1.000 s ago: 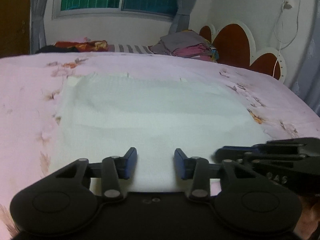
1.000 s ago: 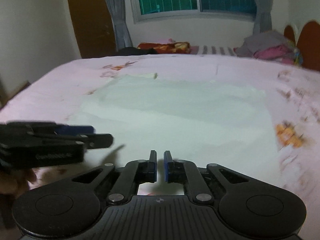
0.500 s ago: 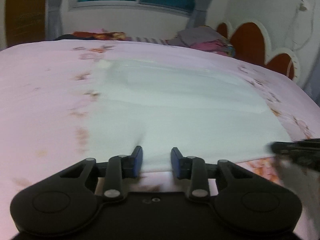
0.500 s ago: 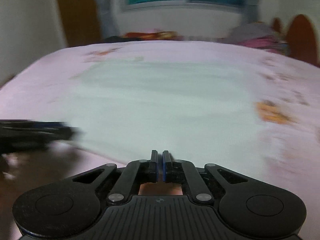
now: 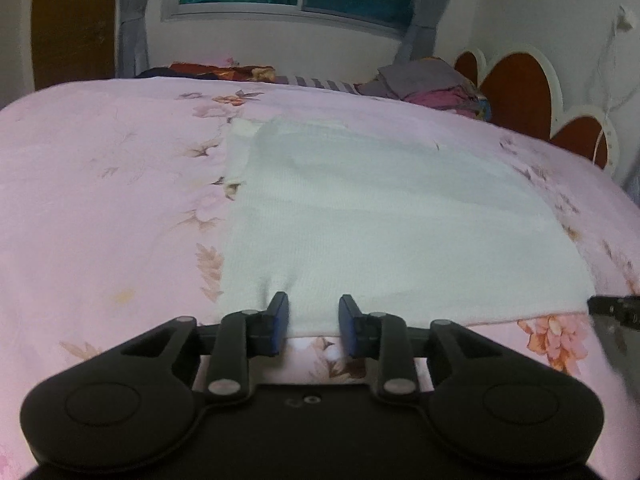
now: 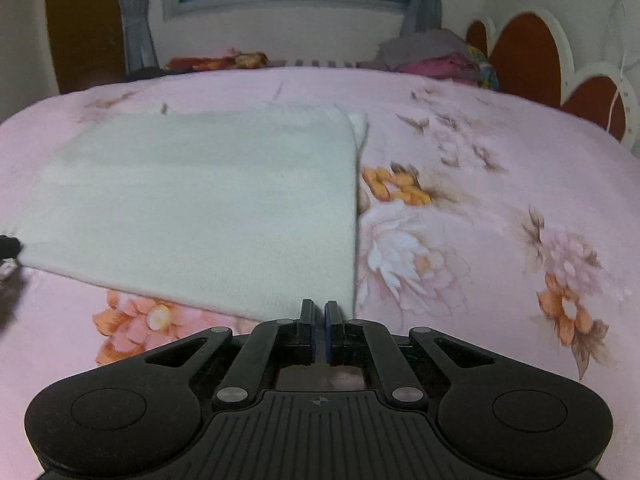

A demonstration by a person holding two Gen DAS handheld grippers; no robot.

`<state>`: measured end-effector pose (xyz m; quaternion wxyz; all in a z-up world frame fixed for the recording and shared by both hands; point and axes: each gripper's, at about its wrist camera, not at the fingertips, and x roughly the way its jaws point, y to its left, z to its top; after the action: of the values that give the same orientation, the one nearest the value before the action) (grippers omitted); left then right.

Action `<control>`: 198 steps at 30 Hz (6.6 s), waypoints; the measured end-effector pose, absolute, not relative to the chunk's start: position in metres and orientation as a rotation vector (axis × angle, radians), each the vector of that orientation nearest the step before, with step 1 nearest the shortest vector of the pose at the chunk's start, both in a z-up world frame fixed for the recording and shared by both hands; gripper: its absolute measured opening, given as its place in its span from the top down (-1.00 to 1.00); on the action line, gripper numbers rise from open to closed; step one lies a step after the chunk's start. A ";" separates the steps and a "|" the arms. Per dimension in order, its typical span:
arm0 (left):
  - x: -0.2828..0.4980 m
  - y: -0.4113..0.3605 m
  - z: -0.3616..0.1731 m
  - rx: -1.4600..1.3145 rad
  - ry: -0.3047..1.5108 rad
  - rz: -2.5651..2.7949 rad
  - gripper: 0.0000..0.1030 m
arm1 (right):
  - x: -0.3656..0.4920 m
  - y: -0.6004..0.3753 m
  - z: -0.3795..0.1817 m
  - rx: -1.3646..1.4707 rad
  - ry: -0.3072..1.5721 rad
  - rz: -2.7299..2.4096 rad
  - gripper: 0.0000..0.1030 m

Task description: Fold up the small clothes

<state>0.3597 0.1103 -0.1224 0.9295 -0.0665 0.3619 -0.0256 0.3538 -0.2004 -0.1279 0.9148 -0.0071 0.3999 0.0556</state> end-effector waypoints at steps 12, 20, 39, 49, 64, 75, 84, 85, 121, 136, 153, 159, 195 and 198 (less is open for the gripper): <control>0.359 0.115 -0.123 -0.157 0.764 -0.024 0.44 | 0.353 -0.198 -0.120 -0.025 0.818 0.126 0.95; 0.359 0.113 -0.123 -0.119 0.768 -0.027 0.41 | 0.352 -0.201 -0.128 -0.039 0.834 0.123 0.95; 0.299 0.147 -0.136 -0.757 0.709 0.037 0.03 | 0.308 -0.199 -0.099 0.051 0.828 0.218 0.94; 0.359 0.168 -0.164 -1.003 0.590 0.067 0.30 | 0.367 -0.166 -0.091 0.126 0.770 0.284 0.93; 0.372 0.162 -0.163 -0.925 0.543 0.096 0.45 | 0.479 -0.080 -0.105 0.054 0.775 0.381 0.94; 0.374 0.160 -0.159 -0.909 0.546 0.155 0.59 | 0.487 -0.081 -0.129 0.057 0.812 0.372 0.95; 0.385 0.123 -0.094 -0.628 0.498 0.095 0.87 | 0.488 -0.093 -0.127 0.096 0.816 0.427 0.95; 0.389 0.110 -0.083 -0.564 0.502 0.073 0.87 | 0.489 -0.097 -0.127 0.112 0.820 0.437 0.95; 0.484 0.042 -0.107 -0.334 0.793 -0.118 0.40 | 0.472 -0.278 -0.108 0.514 0.799 0.458 0.04; 0.498 0.035 -0.098 -0.292 0.696 -0.271 0.72 | 0.491 -0.250 -0.117 0.424 0.826 0.471 0.87; 0.525 0.000 -0.084 -0.143 0.697 -0.357 0.72 | 0.467 -0.312 -0.094 0.441 0.716 0.287 0.12; 0.572 -0.002 -0.097 -0.150 0.701 -0.368 0.71 | 0.517 -0.269 -0.084 0.249 0.716 0.374 0.26; 0.559 -0.019 -0.104 -0.050 0.743 -0.405 0.66 | 0.534 -0.236 -0.122 -0.065 0.784 0.350 0.12; 0.526 -0.015 -0.092 -0.046 0.694 -0.410 0.63 | 0.521 -0.237 -0.101 -0.041 0.753 0.354 0.52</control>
<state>0.5262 -0.0150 -0.0919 0.9196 -0.0224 0.3376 -0.1995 0.5206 -0.2371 -0.1008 0.9145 -0.0199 0.3655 0.1721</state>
